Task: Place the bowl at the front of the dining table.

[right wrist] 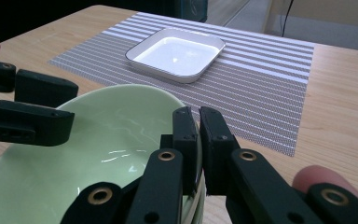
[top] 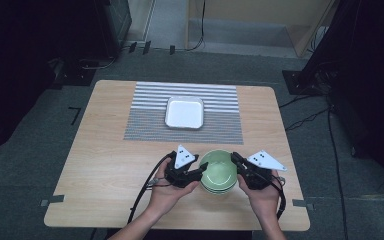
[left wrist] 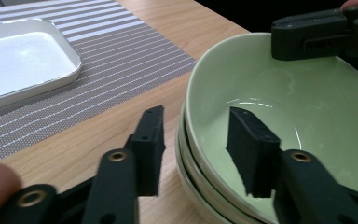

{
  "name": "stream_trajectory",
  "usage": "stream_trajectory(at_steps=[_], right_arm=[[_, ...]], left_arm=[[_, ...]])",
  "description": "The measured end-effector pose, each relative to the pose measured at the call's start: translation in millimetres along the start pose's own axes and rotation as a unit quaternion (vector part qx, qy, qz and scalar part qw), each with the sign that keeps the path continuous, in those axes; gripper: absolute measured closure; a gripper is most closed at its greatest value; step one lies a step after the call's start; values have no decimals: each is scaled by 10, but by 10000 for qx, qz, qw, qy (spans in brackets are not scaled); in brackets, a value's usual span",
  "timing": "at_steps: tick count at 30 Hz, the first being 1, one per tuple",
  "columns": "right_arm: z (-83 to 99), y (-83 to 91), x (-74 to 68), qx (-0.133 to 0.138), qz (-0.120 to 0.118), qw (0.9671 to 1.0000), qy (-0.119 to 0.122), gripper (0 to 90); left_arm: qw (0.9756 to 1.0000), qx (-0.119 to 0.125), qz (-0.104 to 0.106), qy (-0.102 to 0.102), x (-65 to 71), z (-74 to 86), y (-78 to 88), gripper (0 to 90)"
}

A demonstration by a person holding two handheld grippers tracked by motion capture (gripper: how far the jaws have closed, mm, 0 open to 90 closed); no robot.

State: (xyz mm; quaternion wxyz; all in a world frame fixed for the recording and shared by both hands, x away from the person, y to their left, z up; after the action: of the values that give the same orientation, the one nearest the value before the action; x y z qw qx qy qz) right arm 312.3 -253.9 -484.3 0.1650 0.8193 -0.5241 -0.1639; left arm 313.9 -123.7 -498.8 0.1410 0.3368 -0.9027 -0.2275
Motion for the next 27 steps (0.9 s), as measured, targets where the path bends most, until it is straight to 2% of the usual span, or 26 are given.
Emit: stream_trajectory(at_steps=[4, 7, 9, 11, 13, 15, 16, 18, 20, 23, 27], right_arm=[[-7, 3, -7, 66, 61, 9999, 58, 868], [-14, 14, -12, 125, 73, 9999, 87, 869], [-14, 18, -12, 158, 79, 9998, 106, 869], [-13, 19, -13, 204, 82, 9997, 71, 869], [-11, 22, -13, 242, 81, 9997, 41, 869], [-9, 25, -14, 257, 83, 9996, 40, 869], [-8, 27, -14, 266, 80, 9996, 40, 869], [-6, 31, -14, 272, 74, 9996, 25, 869], [-8, 32, -12, 275, 76, 9996, 12, 870], [-12, 35, -15, 270, 124, 9996, 11, 868], [-10, 50, -22, 251, 33, 9997, -54, 857]], left_arm=[[9999, -34, -105, -76, 1, 9, -53, 692], [9999, -64, -110, -78, 1, 21, -99, 753], [9999, -75, -116, -41, -3, 24, -121, 750], [9999, -77, -147, -20, -6, 28, -149, 705], [10000, -80, -23, -5, 21, 39, -173, 685], [9999, -60, -87, -61, 23, 42, -194, 677], [9999, -49, -119, -59, 14, 42, -201, 687], [9999, -7, -153, -44, -10, 35, -206, 760], [9998, 13, -171, -26, -13, 27, -212, 776], [9988, 72, -411, -236, -10, 19, -225, 802], [9982, 164, -476, -322, -21, -8, -225, 822]])
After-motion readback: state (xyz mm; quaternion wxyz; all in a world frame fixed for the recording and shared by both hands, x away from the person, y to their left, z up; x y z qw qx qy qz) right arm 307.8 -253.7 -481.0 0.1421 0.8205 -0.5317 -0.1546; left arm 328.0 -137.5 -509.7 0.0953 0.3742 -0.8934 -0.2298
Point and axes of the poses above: each handheld gripper's, and its own axes: y roughly backward along the jaws, z roughly out of its underside, x roughly to its right, the point moved 10 cm from there along -y, roughly forward along the jaws, and after that the axes turned 2 degrees about -y, right-handed, at the moved point
